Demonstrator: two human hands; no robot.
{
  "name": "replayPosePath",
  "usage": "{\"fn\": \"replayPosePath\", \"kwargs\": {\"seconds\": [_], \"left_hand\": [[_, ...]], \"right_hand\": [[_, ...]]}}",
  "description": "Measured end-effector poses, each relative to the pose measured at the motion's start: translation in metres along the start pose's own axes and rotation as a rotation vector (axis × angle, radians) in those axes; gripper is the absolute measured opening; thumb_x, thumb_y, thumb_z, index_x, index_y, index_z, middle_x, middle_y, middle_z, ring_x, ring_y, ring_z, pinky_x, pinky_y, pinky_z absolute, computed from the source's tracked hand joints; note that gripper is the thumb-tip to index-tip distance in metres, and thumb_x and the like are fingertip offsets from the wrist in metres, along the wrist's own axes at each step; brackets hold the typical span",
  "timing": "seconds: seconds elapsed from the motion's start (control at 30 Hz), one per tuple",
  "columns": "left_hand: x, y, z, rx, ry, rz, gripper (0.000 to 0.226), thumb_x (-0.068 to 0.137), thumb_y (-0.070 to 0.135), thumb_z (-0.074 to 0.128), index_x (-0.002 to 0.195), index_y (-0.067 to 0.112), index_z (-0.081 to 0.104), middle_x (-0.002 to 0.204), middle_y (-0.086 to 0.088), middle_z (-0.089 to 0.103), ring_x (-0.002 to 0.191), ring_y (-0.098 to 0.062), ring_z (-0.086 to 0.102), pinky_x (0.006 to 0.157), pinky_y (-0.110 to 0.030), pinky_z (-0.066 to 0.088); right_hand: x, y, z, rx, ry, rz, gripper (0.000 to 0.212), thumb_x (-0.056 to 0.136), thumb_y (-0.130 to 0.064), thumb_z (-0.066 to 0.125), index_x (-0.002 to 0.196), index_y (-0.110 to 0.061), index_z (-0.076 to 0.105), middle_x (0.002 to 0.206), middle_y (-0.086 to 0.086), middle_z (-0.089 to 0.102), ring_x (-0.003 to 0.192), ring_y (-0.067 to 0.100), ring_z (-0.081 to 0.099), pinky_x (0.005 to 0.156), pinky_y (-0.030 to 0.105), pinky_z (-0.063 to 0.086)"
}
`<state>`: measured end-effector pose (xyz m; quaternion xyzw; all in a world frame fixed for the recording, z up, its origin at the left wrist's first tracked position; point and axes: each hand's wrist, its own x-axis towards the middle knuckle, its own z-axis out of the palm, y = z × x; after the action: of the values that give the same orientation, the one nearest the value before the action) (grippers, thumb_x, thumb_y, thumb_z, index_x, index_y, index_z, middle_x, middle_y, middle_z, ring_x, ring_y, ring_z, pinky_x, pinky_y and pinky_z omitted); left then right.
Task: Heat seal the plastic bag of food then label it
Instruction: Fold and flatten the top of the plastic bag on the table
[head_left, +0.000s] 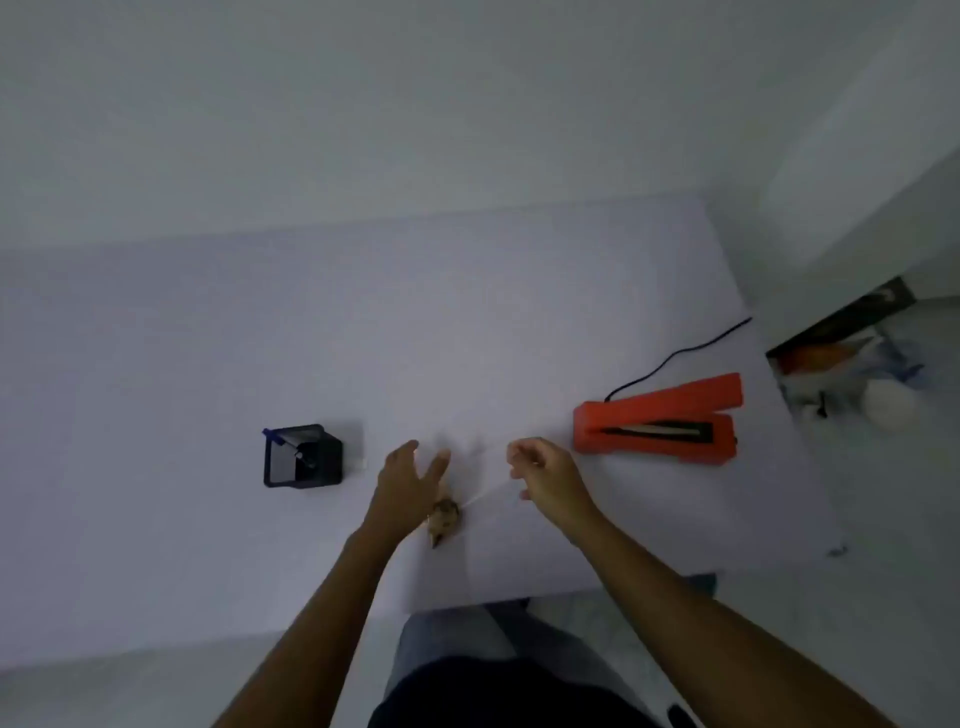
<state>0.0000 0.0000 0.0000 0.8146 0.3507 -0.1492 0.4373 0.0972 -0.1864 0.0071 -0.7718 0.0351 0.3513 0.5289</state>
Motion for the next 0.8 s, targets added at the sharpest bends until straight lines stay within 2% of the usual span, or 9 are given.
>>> {"fn": "replayPosePath", "kwargs": {"seconds": [0.1,0.17,0.2,0.27,0.33,0.43,0.53,0.7,0.8], "left_hand": [[0.005,-0.017,0.018,0.147,-0.010,-0.005,0.053,0.098,0.042,0.049,0.139,0.009,0.046,0.146,-0.013,0.043,0.134,-0.032,0.041,0.109,-0.045,0.037],[0.009,-0.028,0.027,0.257,-0.075,0.020,0.032,0.097,0.028,0.045,0.122,0.012,0.059,0.131,-0.012,0.052,0.121,-0.035,0.051,0.094,-0.045,0.047],[0.012,-0.033,0.031,0.308,-0.112,0.028,0.034,0.096,0.029,0.040,0.117,0.012,0.061,0.125,-0.011,0.054,0.113,-0.034,0.054,0.088,-0.043,0.048],[0.016,-0.037,0.035,0.375,-0.119,-0.005,0.050,0.090,0.040,0.026,0.124,0.015,0.053,0.124,-0.008,0.054,0.108,-0.030,0.053,0.086,-0.042,0.048],[0.018,-0.038,0.038,0.380,-0.106,-0.029,0.050,0.091,0.041,0.031,0.131,0.017,0.048,0.128,-0.004,0.052,0.112,-0.028,0.050,0.094,-0.044,0.046],[0.011,-0.028,0.036,0.311,-0.169,-0.009,0.047,0.095,0.036,0.045,0.136,0.015,0.050,0.134,-0.005,0.054,0.119,-0.027,0.052,0.101,-0.038,0.044],[0.011,-0.032,0.036,0.217,-0.156,0.047,0.032,0.097,0.018,0.054,0.128,0.014,0.059,0.123,-0.007,0.062,0.107,-0.022,0.059,0.092,-0.027,0.047],[0.006,-0.037,0.030,0.096,-0.091,0.175,0.013,0.092,0.016,0.066,0.101,0.020,0.074,0.099,0.006,0.072,0.083,-0.003,0.063,0.073,-0.008,0.045],[-0.002,-0.040,0.029,0.027,-0.054,0.251,0.012,0.090,0.014,0.069,0.098,0.020,0.076,0.097,0.010,0.073,0.082,-0.002,0.065,0.075,-0.014,0.052]], "right_hand": [[-0.004,0.021,0.009,0.002,0.066,0.217,0.024,0.096,-0.022,0.057,0.090,-0.003,0.070,0.082,0.014,0.072,0.065,0.019,0.066,0.056,0.034,0.055],[-0.011,0.036,0.018,-0.051,-0.035,0.350,0.030,0.095,-0.025,0.057,0.086,-0.001,0.072,0.077,0.014,0.073,0.060,0.021,0.067,0.052,0.029,0.053],[-0.013,0.041,0.021,-0.096,-0.100,0.400,0.031,0.094,-0.027,0.058,0.087,0.001,0.072,0.077,0.014,0.073,0.060,0.021,0.068,0.051,0.028,0.053],[-0.015,0.052,0.028,-0.152,-0.169,0.434,0.031,0.093,-0.027,0.061,0.092,0.003,0.071,0.078,0.014,0.072,0.061,0.021,0.067,0.049,0.026,0.053],[-0.014,0.065,0.036,-0.140,-0.171,0.414,0.029,0.092,-0.026,0.063,0.095,0.002,0.070,0.079,0.015,0.071,0.062,0.021,0.066,0.051,0.027,0.053],[-0.012,0.074,0.040,-0.153,-0.120,0.288,0.016,0.090,-0.021,0.066,0.095,-0.006,0.070,0.075,0.012,0.070,0.056,0.015,0.063,0.048,0.026,0.052],[-0.010,0.079,0.034,-0.201,-0.068,0.172,0.006,0.090,-0.015,0.067,0.090,-0.013,0.072,0.073,0.013,0.072,0.053,0.015,0.062,0.046,0.023,0.052],[-0.010,0.090,0.014,-0.106,-0.038,0.013,0.019,0.090,-0.007,0.069,0.108,-0.006,0.075,0.086,0.012,0.075,0.069,0.018,0.068,0.056,0.019,0.054],[-0.013,0.098,0.005,-0.125,-0.011,-0.122,0.021,0.090,-0.007,0.070,0.111,-0.008,0.074,0.096,0.006,0.077,0.078,0.018,0.071,0.067,0.023,0.059]]}}
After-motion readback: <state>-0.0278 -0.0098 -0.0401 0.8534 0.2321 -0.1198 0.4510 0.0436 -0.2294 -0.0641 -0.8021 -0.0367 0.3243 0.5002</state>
